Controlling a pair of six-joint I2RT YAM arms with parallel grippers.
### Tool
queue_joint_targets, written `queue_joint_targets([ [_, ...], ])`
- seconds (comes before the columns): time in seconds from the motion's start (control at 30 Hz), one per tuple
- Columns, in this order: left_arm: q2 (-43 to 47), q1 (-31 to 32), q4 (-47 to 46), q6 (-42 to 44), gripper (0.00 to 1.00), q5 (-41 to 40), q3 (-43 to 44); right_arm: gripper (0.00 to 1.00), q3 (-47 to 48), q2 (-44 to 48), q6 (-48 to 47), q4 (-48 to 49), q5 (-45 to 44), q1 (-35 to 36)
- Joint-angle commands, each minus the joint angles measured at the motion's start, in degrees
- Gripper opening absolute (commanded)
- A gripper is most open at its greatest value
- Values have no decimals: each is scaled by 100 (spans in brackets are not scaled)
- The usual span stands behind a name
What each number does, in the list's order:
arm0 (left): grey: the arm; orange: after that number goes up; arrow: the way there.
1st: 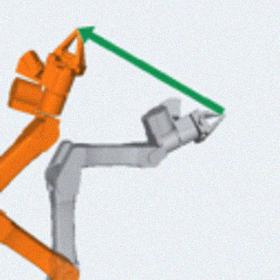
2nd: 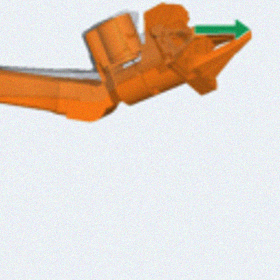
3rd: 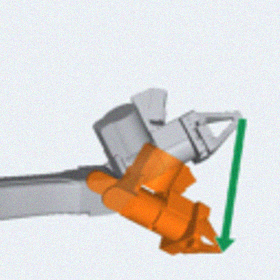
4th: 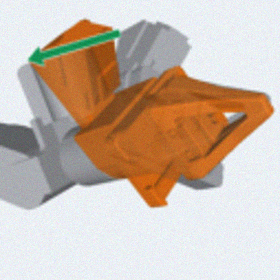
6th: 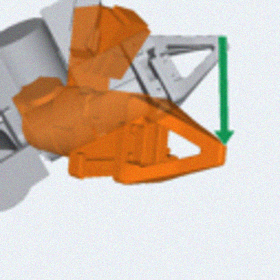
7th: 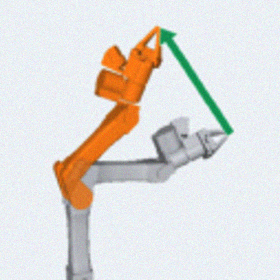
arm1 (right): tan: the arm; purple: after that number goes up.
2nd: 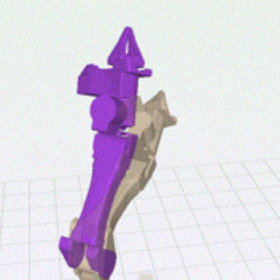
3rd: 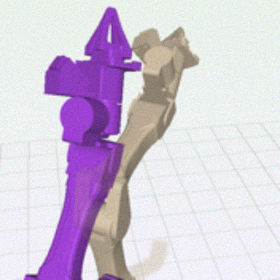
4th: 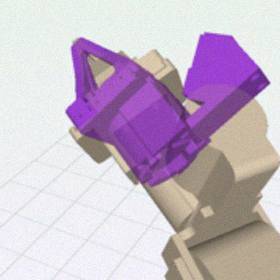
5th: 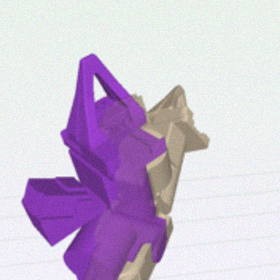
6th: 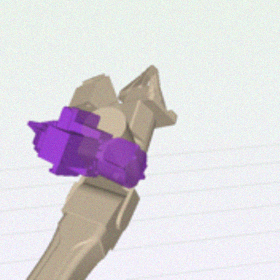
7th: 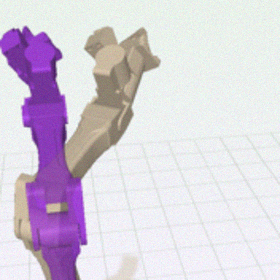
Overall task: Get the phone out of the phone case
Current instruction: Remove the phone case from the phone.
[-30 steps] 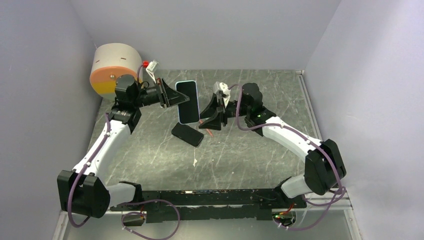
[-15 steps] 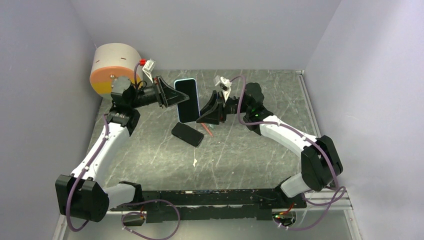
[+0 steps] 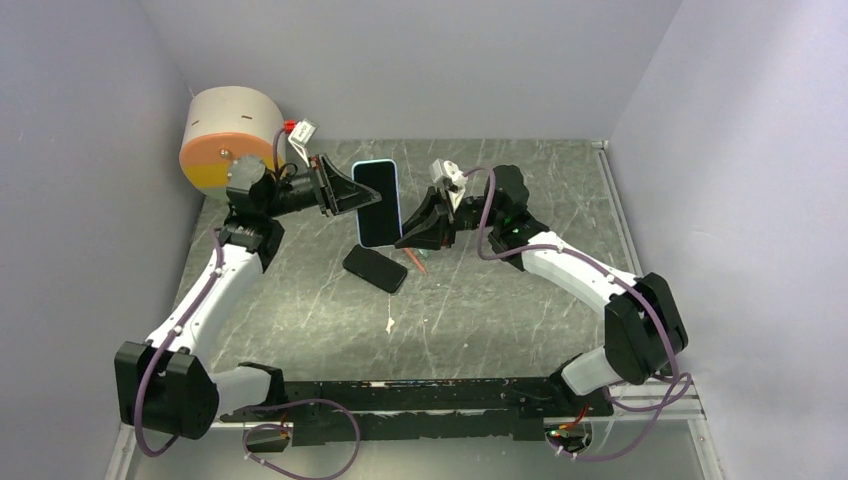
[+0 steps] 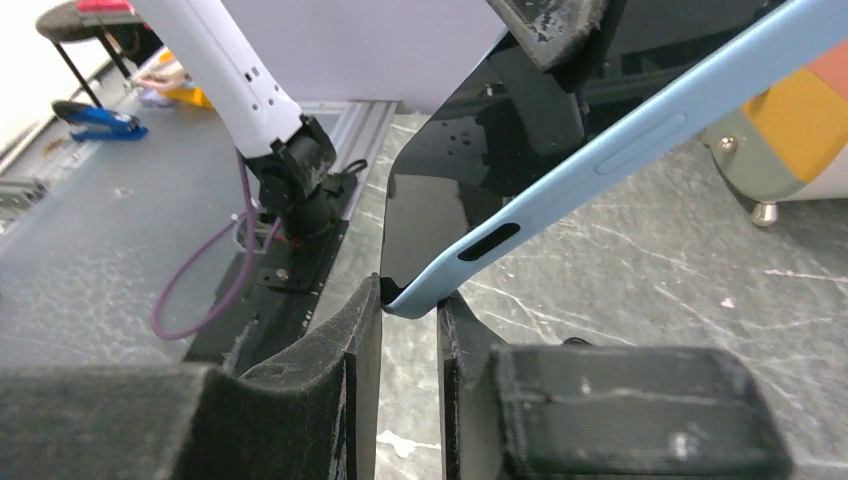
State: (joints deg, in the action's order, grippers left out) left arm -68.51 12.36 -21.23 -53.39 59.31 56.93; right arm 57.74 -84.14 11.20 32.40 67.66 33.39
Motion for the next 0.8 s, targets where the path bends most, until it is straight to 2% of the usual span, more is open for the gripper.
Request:
queue_joint_targets([
  [0.0,-114,143,-752,-1126,2,9,1,0,193,94,-1742,-510,-72,31],
  [0.27,-316,350,-820,-1214,2,265,87,0,676,-98,-3022,-1553,-543,28],
  [0.57,-444,408,-1119,-1432,2,356,63,0,790,-256,-3335,-1331,-977,32],
  [0.77,-485,408,-1150,-1430,3,408,69,0,753,-387,-2859,-807,-1090,10],
])
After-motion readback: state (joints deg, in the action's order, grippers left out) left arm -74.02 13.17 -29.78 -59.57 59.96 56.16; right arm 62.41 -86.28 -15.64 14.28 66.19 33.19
